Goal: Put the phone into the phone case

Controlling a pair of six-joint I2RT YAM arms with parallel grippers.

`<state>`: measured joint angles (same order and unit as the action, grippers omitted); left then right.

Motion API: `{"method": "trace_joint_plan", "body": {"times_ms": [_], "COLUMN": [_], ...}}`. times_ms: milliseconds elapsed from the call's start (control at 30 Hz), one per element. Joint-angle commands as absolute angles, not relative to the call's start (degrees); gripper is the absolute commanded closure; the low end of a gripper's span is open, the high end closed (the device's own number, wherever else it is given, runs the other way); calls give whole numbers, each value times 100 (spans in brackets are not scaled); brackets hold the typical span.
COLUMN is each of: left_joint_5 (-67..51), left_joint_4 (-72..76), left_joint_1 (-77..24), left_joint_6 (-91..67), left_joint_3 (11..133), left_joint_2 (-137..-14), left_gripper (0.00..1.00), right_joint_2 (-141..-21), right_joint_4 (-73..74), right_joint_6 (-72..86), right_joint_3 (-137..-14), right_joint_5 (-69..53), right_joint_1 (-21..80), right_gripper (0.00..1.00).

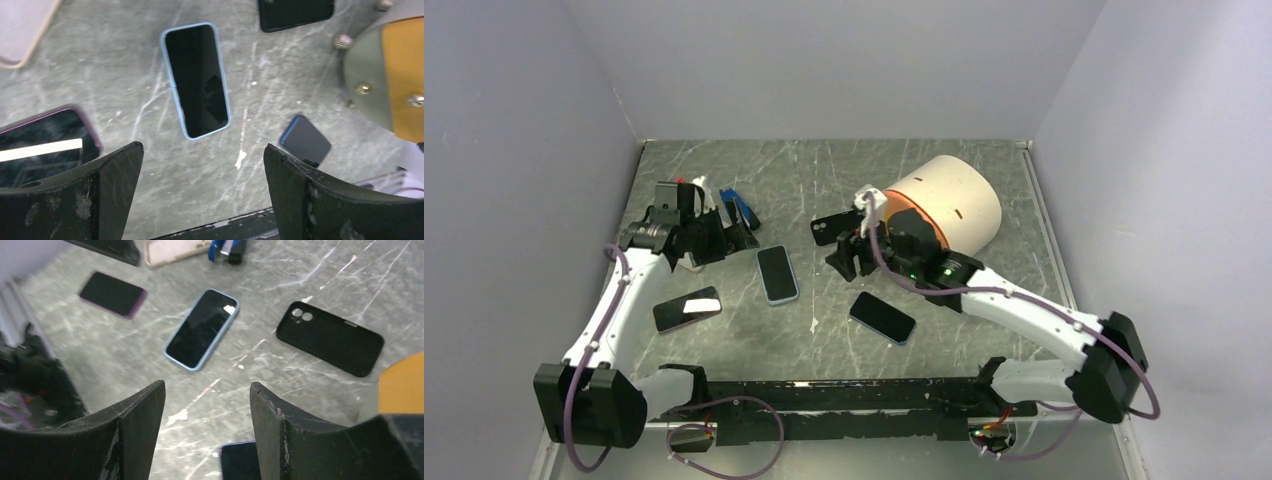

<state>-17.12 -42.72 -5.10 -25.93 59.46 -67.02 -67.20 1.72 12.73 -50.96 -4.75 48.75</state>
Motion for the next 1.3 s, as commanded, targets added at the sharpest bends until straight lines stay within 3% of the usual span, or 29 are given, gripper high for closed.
{"method": "trace_joint_plan", "body": {"times_ms": [0, 200, 667, 1267], "left_joint_5": [-679, -21, 196, 83], "left_joint_4": [-4563, -4676, -4737, -4672], "left_joint_1": [-527, -527, -554, -545], "left_joint_6": [-2312, -2459, -2487, -2487], "left_joint_3": [5760, 5869, 5921, 5862], "left_joint_2": [-6125, -5613, -5393, -5428], "left_gripper": [6, 6, 6, 6], "right_joint_2": [-7458, -8608, -11018, -12064], "right_joint_4": [419, 743, 2357, 2753], "right_joint_6": [-309, -1489, -2519, -2953], "right_joint_3": [-5660, -6418, -8313, -9316], "right_joint_5": [-584, 331, -138, -449], "right_joint_1": [4910, 4801, 4520, 4123], "right_gripper": [36, 52, 56, 57]}}
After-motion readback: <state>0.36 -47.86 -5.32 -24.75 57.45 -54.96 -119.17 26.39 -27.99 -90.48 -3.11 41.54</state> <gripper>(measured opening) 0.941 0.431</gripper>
